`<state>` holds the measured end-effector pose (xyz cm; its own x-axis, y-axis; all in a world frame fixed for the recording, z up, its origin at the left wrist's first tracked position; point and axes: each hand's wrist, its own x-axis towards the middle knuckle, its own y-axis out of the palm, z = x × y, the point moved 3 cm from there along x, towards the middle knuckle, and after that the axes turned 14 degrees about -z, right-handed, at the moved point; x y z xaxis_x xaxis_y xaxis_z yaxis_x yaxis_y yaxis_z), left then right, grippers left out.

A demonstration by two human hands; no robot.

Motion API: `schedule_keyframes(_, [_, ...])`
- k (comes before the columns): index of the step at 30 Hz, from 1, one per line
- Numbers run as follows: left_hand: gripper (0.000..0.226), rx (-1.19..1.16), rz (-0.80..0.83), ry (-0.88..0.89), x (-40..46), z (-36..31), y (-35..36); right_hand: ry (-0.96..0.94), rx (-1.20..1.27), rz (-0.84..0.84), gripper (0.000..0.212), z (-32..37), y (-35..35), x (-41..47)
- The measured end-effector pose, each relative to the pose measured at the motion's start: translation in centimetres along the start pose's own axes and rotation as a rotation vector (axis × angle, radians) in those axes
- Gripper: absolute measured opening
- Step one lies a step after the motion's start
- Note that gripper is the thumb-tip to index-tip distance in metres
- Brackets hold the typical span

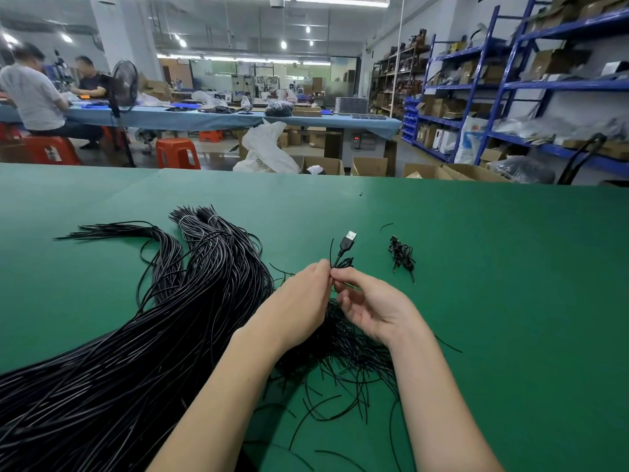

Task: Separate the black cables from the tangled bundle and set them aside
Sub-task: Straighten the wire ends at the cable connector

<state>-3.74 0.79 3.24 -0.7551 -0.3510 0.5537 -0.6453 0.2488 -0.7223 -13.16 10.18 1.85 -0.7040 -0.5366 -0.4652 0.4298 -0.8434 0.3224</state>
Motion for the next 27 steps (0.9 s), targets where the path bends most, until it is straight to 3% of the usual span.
schedule_keyframes(3, [0.020,-0.030,0.011,-0.012,0.02,-0.03,-0.14,-0.007,0.013,-0.012,0.013,0.06,0.11,-0.13])
schedule_keyframes(10, [0.024,-0.133,-0.031,-0.058,0.14,-0.37,-0.40,-0.032,0.072,0.032,0.009,0.09,0.35,-0.12])
schedule_keyframes(13, [0.012,-0.237,-0.061,-0.115,0.16,-0.37,-0.15,-0.031,0.092,0.053,0.016,0.05,0.20,-0.04])
schedule_keyframes(16, [0.007,-0.273,-0.109,-0.160,0.32,-0.06,-0.13,-0.045,0.125,0.041,0.010,-0.01,0.48,0.16])
schedule_keyframes(18, [0.010,-0.303,-0.150,-0.173,0.40,-0.10,-0.32,-0.049,0.156,0.039,0.006,-0.16,0.74,0.06])
schedule_keyframes(21, [0.018,-0.314,-0.203,-0.198,0.52,-0.09,-0.76,-0.045,0.170,0.055,0.018,-0.24,0.95,-0.13])
schedule_keyframes(23, [0.016,-0.346,-0.199,-0.228,0.65,-0.11,-0.80,-0.032,0.180,0.060,0.008,-0.05,0.86,-0.25])
schedule_keyframes(27, [0.020,-0.526,-0.213,-0.293,0.57,-0.15,-0.67,-0.016,0.166,0.051,0.010,0.49,0.61,-0.74])
